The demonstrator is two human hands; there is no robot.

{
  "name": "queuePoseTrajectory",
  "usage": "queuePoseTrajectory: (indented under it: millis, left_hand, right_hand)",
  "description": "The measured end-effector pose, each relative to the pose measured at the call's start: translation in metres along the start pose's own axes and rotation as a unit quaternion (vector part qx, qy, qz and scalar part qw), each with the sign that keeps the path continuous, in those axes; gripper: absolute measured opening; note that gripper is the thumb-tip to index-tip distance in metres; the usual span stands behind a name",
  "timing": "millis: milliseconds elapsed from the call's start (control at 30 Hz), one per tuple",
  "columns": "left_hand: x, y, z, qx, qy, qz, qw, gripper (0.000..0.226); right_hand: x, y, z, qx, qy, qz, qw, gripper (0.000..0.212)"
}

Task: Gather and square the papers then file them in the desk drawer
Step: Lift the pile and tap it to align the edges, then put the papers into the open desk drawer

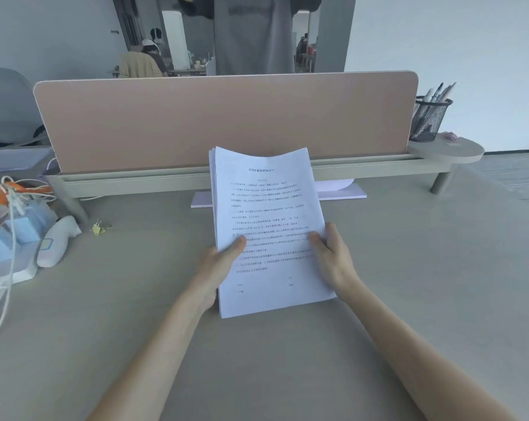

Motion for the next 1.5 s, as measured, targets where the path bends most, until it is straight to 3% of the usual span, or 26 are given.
queuePoseTrajectory:
  millis: [367,767,1033,1233,1333,1500]
  left_hand:
    - [0.034,0.001,-0.027,-0.049,-0.002,-0.059,0.997,0.027]
    - [0.098,0.02,-0.144,-0.021,0.02,-0.029,0.999,0.029]
    - [0.136,0.05,-0.218,0.036,-0.029,0.039,0.998,0.025]
    - [0.181,0.063,-0.269,0.079,0.001,0.079,0.994,0.026]
    - [0.205,0.075,-0.294,0.077,0.022,0.077,0.994,0.024]
    - [0.248,0.089,-0.342,0.073,0.058,0.074,0.993,0.026]
  right_hand:
    - [-0.043,-0.004,-0.018,0.082,0.031,0.097,0.991,0.021]
    - [-0.128,0.004,-0.136,0.104,0.007,0.097,0.99,0.027]
    - [-0.19,0.003,-0.222,0.11,-0.037,0.095,0.989,0.023]
    - [-0.245,-0.002,-0.28,0.134,-0.072,0.111,0.982,0.026]
    - [-0.277,-0.009,-0.308,0.153,-0.11,0.118,0.975,0.021]
    - [-0.331,-0.022,-0.357,0.166,-0.14,0.093,0.972,0.03]
Point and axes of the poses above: each hand's wrist, its own z-axis towards the middle knuckle, its own x-axis out of the palm, y = z × x, the point moved 4 cm from there along z, towards the middle knuckle, and after that the axes turned 6 degrees about -x, right-handed, at the moved point
